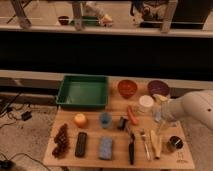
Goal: Place grapes in red bowl
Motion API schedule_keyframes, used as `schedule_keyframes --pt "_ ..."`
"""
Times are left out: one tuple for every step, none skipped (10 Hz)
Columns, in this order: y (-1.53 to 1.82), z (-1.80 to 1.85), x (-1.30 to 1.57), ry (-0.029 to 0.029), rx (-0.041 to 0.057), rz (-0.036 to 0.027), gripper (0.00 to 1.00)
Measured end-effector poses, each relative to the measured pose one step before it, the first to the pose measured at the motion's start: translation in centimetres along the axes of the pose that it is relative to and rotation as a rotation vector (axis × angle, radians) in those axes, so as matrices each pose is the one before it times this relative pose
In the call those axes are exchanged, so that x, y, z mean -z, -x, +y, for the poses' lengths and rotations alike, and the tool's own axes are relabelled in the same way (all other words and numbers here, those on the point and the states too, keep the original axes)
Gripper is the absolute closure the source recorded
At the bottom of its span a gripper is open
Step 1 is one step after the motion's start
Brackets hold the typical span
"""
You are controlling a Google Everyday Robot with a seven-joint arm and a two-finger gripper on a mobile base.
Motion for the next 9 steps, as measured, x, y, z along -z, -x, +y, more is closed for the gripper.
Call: schedule_keyframes --pt "0.714 0.237 -0.086 0.00395 0.02653 -0.01154 0.0" --pt "0.979 0.468 -0.107 0.00992 0.0251 -0.01865 0.0" --pt "1.304 0.315 -0.263 0.00909 0.01923 -0.01447 0.0" --pt "2.054 0.381 -0.535 0.01076 0.02062 -0.02027 0.0" --pt "1.666 0.19 -0.454 0.00745 0.01291 -0.01771 0.0" --pt "2.064 0.162 -0.665 0.00922 0.017 -0.02468 0.0" --pt "2.112 0.135 -0.696 0.00965 0.01964 -0.02419 0.0" --pt "2.074 0.207 -0.73 0.01061 0.02096 -0.02452 0.0" --pt "1.257 0.099 -0.435 0.00681 0.01406 -0.01476 0.0"
